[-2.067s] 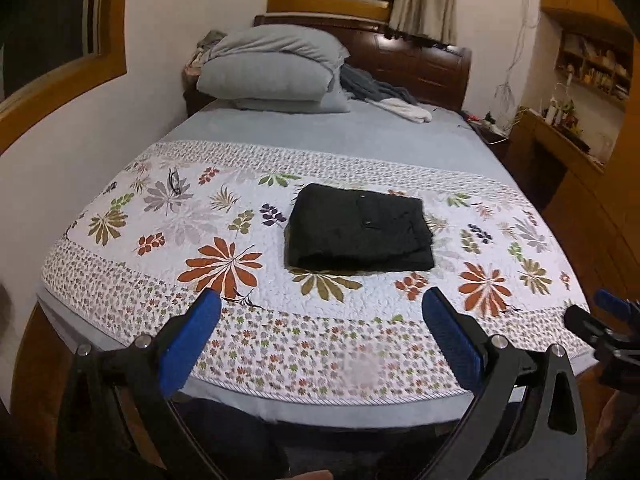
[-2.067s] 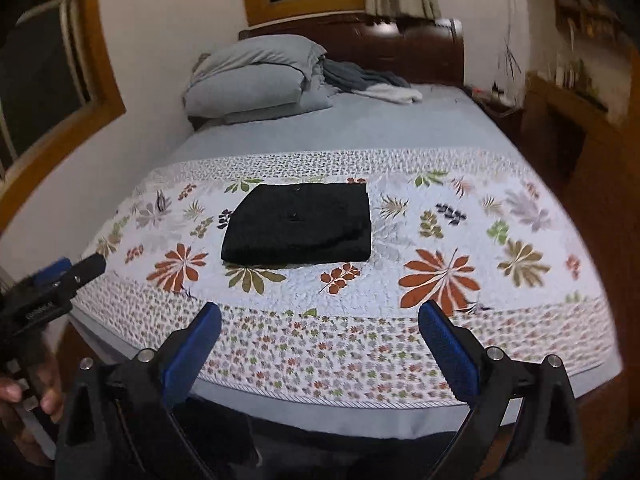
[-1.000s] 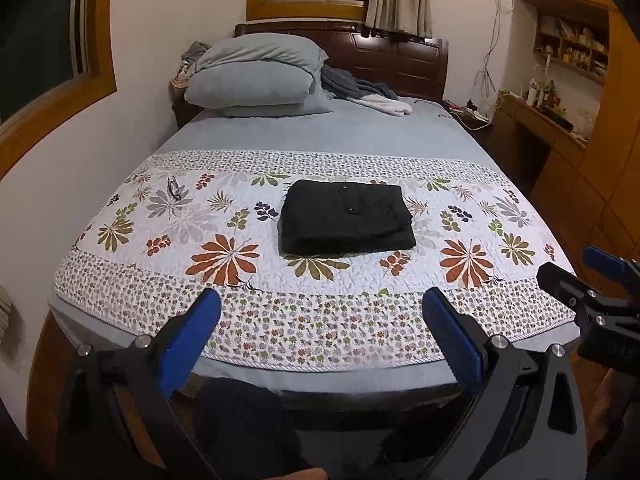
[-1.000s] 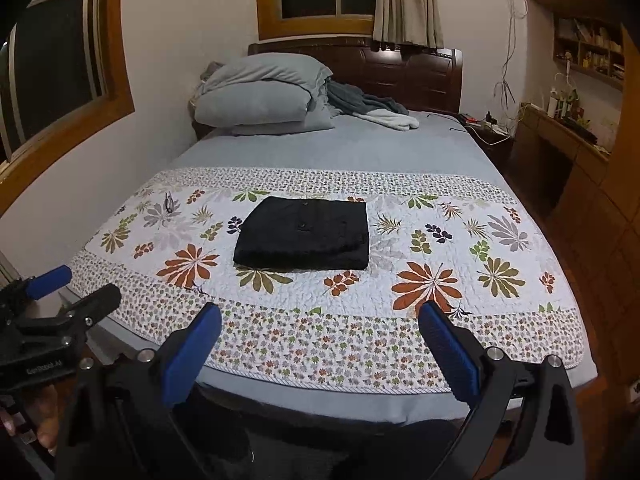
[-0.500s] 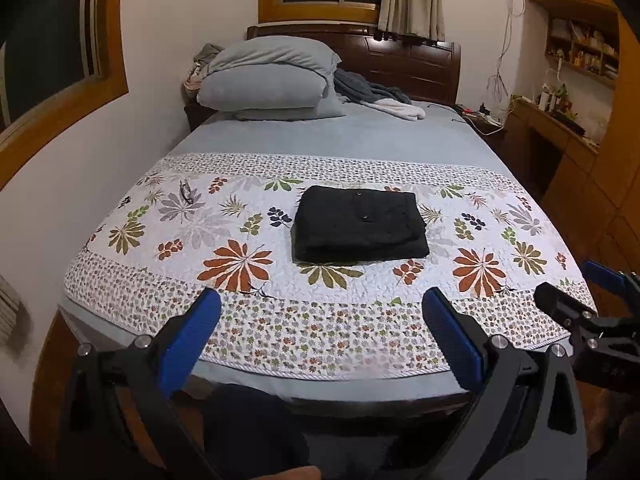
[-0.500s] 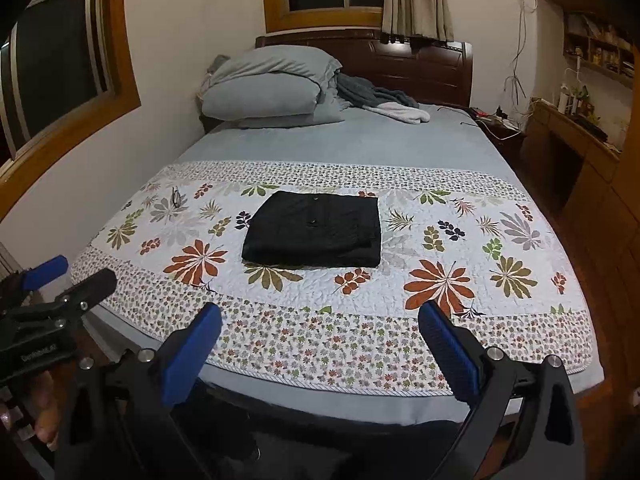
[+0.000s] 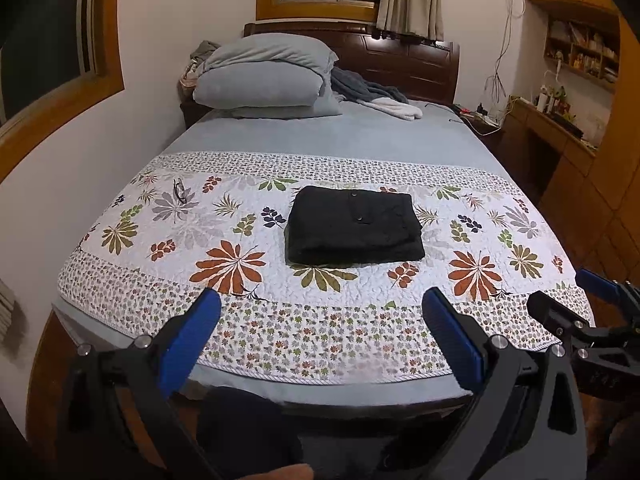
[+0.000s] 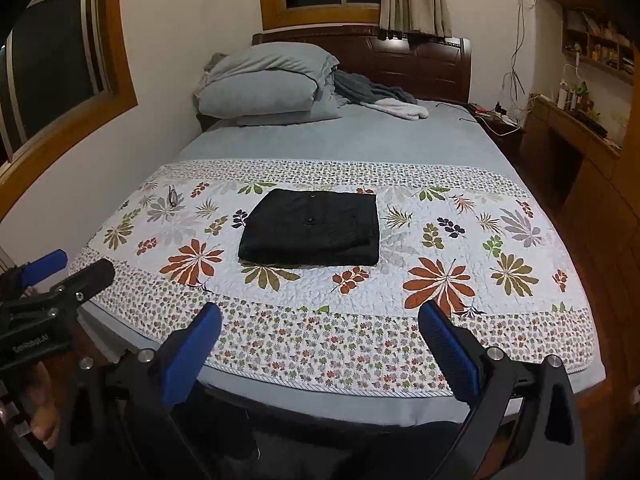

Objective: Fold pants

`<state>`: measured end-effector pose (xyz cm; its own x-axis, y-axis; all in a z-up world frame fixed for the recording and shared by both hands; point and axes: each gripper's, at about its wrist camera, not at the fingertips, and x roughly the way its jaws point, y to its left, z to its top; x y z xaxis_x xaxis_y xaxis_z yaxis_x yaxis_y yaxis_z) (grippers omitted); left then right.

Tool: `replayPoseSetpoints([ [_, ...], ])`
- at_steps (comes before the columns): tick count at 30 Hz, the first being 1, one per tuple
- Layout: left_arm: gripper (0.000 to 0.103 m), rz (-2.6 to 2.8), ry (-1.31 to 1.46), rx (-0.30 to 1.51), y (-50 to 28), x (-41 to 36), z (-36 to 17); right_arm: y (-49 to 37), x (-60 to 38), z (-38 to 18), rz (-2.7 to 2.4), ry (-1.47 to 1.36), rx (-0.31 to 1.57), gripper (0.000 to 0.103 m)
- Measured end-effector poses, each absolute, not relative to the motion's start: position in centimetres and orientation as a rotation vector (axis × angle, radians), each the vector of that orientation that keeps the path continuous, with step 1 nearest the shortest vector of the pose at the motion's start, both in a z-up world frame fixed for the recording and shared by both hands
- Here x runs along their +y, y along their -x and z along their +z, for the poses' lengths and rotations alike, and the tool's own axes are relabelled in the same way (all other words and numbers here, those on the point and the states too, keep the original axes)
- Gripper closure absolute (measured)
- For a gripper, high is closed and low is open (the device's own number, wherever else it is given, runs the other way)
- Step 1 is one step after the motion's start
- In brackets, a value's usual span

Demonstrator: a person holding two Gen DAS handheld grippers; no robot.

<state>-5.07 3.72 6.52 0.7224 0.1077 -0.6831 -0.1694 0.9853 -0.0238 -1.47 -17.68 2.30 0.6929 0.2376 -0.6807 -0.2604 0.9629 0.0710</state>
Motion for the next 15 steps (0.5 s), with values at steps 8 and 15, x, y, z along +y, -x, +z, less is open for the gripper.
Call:
replayPoseSetpoints([
  [8,0.003,0.153,0.087,0.757,4.57,3.73,6.24,1.16,-17.62,2.05,0.278,0.032,0.753,0.004],
  [15,0.003,0.152,0.081,0.756,4.53,3.56,6.21,1.06,-17.76,2.08,0.276,0.032,0.752,0.004],
])
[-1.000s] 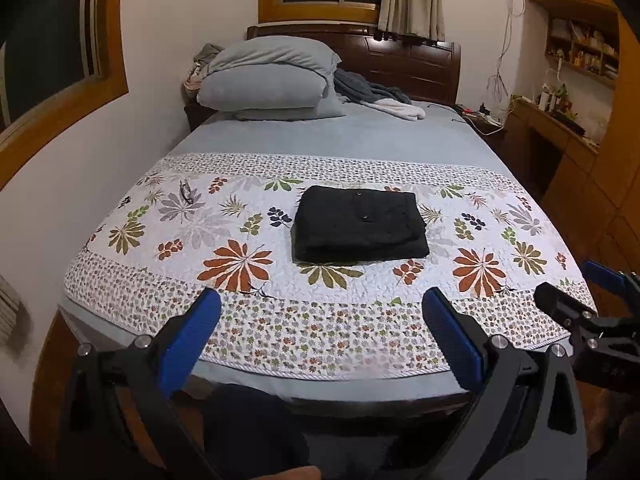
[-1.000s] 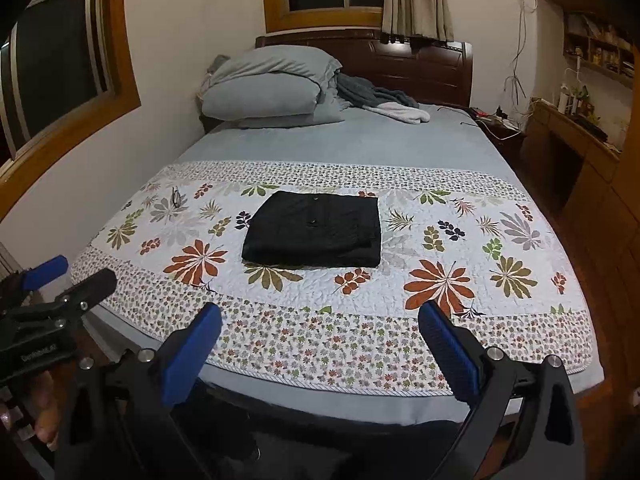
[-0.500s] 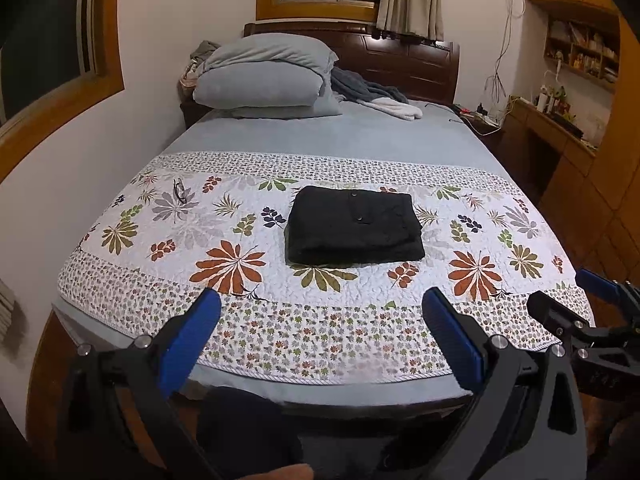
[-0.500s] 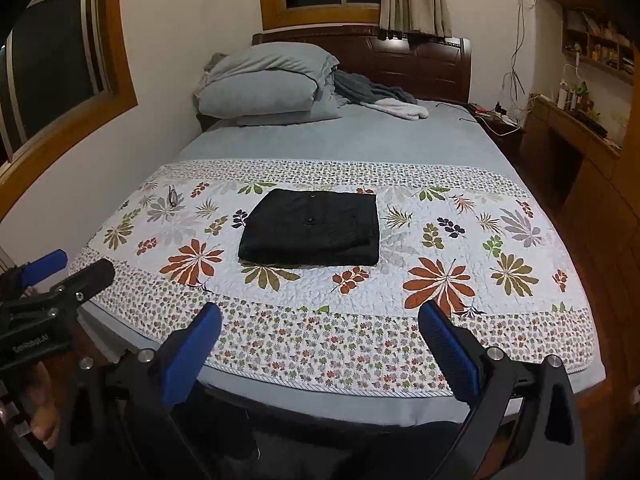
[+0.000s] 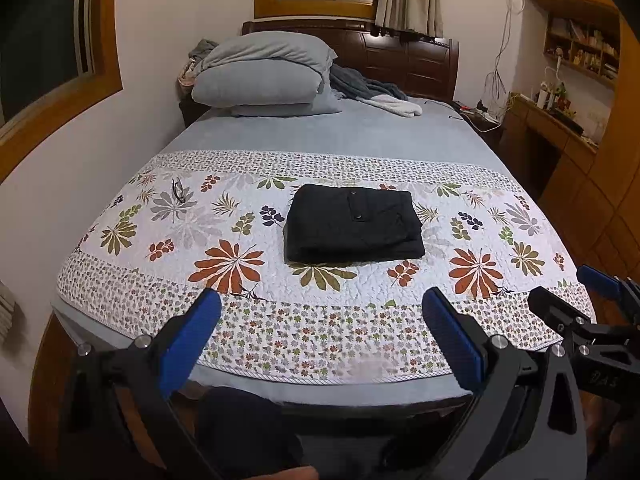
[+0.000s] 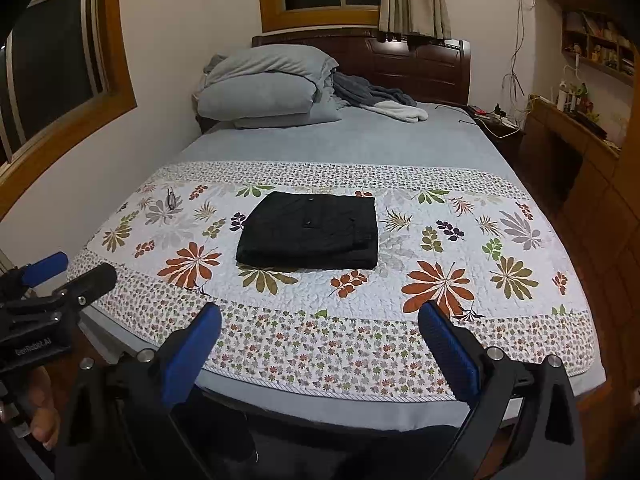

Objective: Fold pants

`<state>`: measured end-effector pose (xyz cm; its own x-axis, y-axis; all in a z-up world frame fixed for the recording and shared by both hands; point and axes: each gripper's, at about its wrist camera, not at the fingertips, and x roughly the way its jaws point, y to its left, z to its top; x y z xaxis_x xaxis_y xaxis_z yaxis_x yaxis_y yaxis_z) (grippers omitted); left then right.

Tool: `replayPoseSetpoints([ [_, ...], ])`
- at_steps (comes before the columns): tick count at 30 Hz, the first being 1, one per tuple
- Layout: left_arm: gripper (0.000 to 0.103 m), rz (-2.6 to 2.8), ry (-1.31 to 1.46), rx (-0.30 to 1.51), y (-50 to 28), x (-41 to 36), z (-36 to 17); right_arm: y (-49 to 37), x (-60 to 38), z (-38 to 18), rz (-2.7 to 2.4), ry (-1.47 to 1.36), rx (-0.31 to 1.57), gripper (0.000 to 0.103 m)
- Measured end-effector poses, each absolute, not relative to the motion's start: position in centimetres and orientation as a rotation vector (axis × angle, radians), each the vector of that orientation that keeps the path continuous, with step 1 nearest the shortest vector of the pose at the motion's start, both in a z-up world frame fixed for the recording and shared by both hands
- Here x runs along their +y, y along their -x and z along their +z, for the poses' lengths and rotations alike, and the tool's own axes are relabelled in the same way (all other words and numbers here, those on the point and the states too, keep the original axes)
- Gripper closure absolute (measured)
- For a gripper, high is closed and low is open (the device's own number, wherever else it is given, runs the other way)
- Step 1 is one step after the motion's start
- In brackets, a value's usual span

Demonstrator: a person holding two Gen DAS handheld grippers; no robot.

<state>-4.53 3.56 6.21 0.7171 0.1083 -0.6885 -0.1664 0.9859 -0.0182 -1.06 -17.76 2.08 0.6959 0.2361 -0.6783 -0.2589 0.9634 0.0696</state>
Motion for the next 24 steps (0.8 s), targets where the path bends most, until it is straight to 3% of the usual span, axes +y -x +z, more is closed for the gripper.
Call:
replayPoseSetpoints([
  [24,0.003,0.141,0.036,0.723,4.5,2.7,6.2,1.0,-17.5,1.4,0.263,0.034,0.76,0.004],
])
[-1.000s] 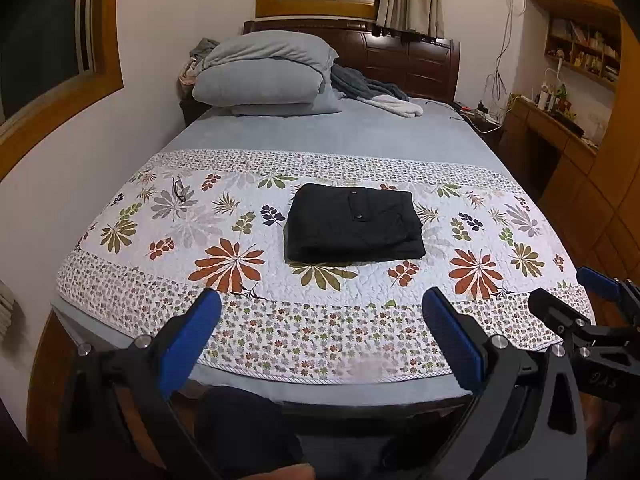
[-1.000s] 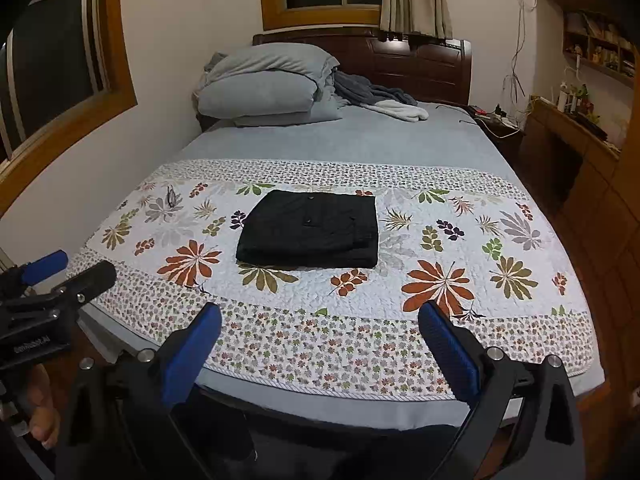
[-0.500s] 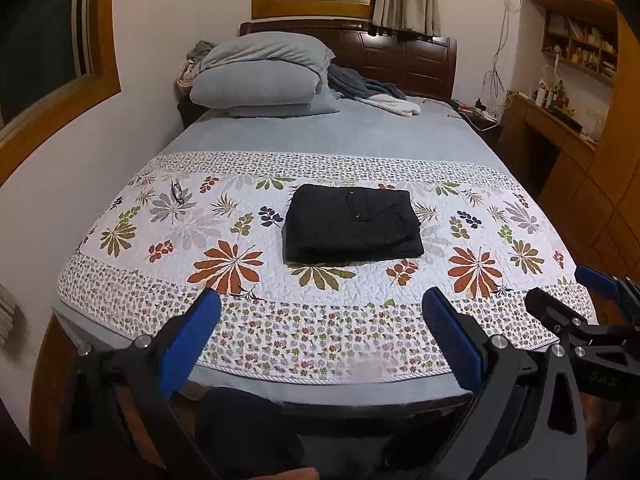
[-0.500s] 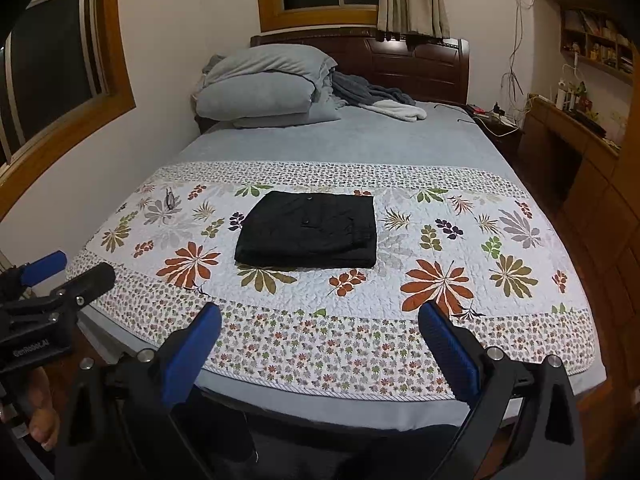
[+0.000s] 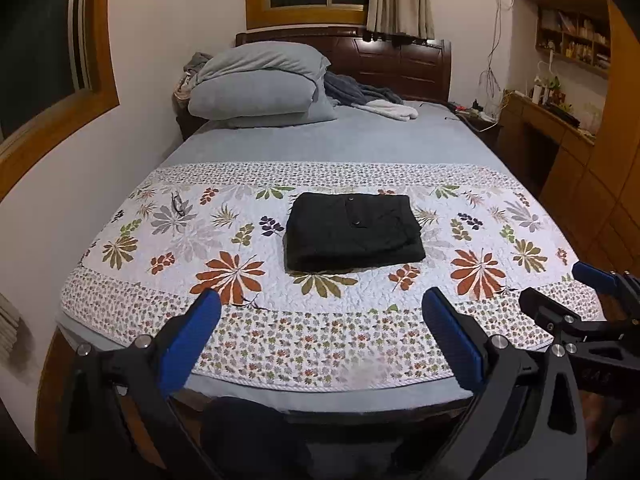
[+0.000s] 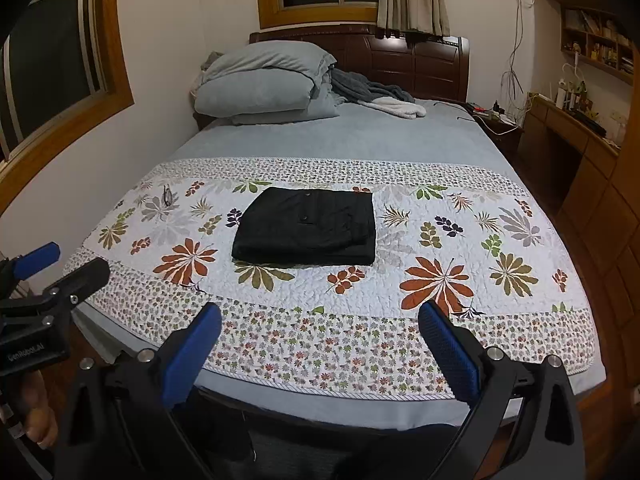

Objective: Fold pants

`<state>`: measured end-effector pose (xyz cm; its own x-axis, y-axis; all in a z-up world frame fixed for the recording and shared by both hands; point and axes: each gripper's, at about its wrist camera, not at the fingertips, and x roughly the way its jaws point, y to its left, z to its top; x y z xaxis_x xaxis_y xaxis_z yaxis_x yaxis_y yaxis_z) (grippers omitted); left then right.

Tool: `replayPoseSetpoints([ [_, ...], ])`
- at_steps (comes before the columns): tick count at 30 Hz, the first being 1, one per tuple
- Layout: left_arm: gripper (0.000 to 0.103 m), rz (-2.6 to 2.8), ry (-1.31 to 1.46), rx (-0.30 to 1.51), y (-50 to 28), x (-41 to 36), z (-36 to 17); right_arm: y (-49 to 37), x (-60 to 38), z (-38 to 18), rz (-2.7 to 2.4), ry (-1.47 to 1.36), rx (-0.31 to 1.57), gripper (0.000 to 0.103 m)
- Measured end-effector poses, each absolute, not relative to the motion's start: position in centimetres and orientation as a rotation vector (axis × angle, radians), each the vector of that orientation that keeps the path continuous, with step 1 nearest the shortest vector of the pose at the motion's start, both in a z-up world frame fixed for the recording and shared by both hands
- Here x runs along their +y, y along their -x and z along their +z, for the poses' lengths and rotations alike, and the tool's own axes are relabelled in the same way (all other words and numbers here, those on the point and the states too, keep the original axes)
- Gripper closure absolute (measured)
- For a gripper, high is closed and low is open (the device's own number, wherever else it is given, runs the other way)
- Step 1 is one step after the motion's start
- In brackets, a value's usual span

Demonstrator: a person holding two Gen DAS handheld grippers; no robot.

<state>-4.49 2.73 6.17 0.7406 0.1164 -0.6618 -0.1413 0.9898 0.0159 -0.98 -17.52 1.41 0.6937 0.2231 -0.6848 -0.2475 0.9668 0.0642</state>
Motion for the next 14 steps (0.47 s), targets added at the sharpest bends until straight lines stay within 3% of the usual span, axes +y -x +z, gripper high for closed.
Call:
replayPoseSetpoints([
  [14,0.003,0.147,0.059,0.72,4.56,3.32,6.6,0.87,-17.56,1.16,0.263,0.031,0.76,0.004],
])
